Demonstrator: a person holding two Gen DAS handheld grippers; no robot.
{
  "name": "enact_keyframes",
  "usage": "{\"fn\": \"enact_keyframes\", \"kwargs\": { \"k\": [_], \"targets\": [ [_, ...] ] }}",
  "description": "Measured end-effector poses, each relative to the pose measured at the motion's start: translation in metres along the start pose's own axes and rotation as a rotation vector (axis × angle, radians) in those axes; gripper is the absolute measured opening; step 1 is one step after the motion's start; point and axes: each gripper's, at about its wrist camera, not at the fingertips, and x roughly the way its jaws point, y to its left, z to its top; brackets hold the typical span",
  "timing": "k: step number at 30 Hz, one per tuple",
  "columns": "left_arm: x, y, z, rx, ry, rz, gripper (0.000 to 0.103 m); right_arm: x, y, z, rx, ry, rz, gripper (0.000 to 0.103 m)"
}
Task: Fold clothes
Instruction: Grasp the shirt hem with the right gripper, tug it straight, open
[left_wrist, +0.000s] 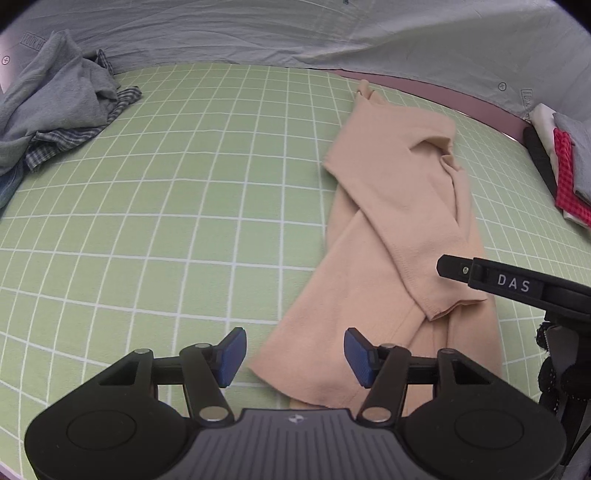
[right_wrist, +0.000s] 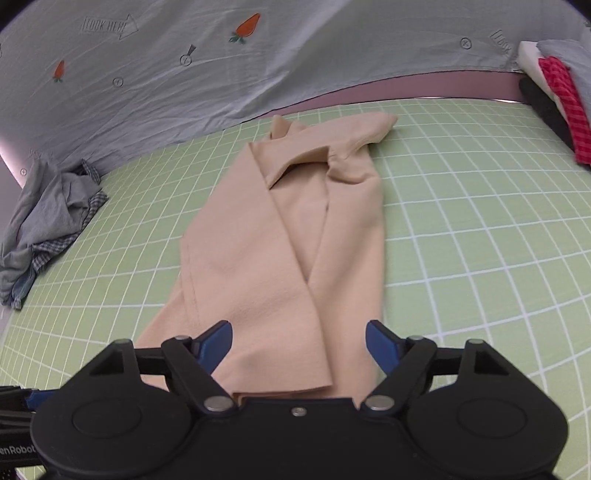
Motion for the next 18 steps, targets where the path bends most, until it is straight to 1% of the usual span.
{"fn": "enact_keyframes", "kwargs": {
  "k": [1,3,4,5,6,8,12,13,15,18],
  "targets": [
    [-0.002,0.004,0.000,-0.006,-0.004,0.001,0.060,0.004,0.003,-0.001,-0.001,0.016,-0.002,0.067],
    [-0.006,0.010,-0.002,-0.005,-0.018,0.003,0.060,0.007,0.005,-0.003,-0.003,0.030,0.003,0.036],
    [-0.008,0.014,-0.003,0.001,-0.022,0.010,0.060,0.007,0.007,-0.004,-0.005,0.029,-0.003,0.030],
    [-0.009,0.018,-0.004,0.007,-0.025,0.018,0.060,0.006,0.009,-0.005,-0.006,0.021,-0.008,0.019],
    [-0.009,0.021,-0.005,0.006,-0.022,0.018,0.060,0.003,0.010,-0.006,-0.005,0.011,-0.010,0.013],
    [-0.007,0.026,-0.006,-0.001,-0.013,0.008,0.060,-0.004,0.012,-0.008,0.009,-0.012,0.006,0.005],
    [-0.002,0.025,-0.005,0.035,0.002,-0.029,0.060,-0.026,0.019,-0.014,0.019,-0.065,0.025,0.005],
    [0.000,0.022,-0.005,0.051,0.005,-0.037,0.060,-0.030,0.019,-0.017,0.034,-0.065,0.026,0.005],
    [0.002,0.017,-0.004,0.084,0.011,-0.054,0.060,-0.036,0.019,-0.025,0.065,-0.054,0.019,0.004],
    [0.004,0.008,-0.007,0.134,0.015,-0.077,0.060,-0.043,0.014,-0.044,0.094,-0.016,-0.016,0.004]
  ]
}}
